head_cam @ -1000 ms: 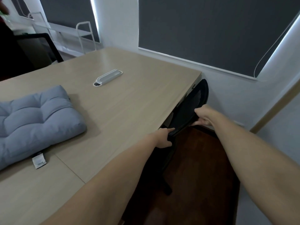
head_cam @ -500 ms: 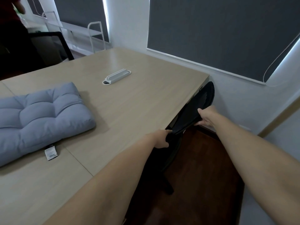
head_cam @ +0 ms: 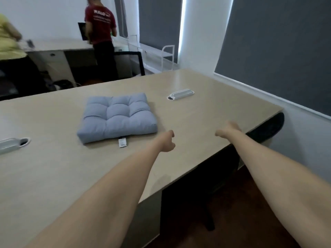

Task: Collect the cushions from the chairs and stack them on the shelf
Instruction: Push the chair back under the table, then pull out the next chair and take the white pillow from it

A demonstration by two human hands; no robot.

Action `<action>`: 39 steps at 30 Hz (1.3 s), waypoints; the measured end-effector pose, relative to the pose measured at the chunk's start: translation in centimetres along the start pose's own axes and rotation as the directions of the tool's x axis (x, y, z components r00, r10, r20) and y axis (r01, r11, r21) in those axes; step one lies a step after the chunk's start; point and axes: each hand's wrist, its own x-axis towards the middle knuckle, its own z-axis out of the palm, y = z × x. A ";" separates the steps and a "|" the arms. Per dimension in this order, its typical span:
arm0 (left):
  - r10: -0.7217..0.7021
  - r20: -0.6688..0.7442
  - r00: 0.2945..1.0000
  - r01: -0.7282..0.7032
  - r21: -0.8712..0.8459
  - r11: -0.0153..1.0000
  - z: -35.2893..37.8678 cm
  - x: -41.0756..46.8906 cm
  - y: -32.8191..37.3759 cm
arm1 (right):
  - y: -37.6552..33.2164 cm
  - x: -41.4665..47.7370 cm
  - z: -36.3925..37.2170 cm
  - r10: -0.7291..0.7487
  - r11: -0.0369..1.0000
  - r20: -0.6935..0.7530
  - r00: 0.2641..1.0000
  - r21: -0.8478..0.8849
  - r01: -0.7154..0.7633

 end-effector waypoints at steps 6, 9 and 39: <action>-0.258 -0.163 0.952 0.251 -0.065 0.966 -4.5 -11.0 -10.3 | -9.0 -8.2 5.2 -0.278 0.954 0.239 0.930 -0.048 0.297; -0.397 -0.191 0.898 0.385 -0.099 0.918 -6.1 -17.4 -16.1 | -14.0 -13.4 8.2 -0.398 0.895 0.340 0.852 -0.057 0.441; -0.956 -0.292 -0.016 0.766 -0.618 0.176 -11.9 -76.7 -55.0 | -50.6 -75.9 37.9 -0.633 0.141 0.760 -0.147 0.300 0.943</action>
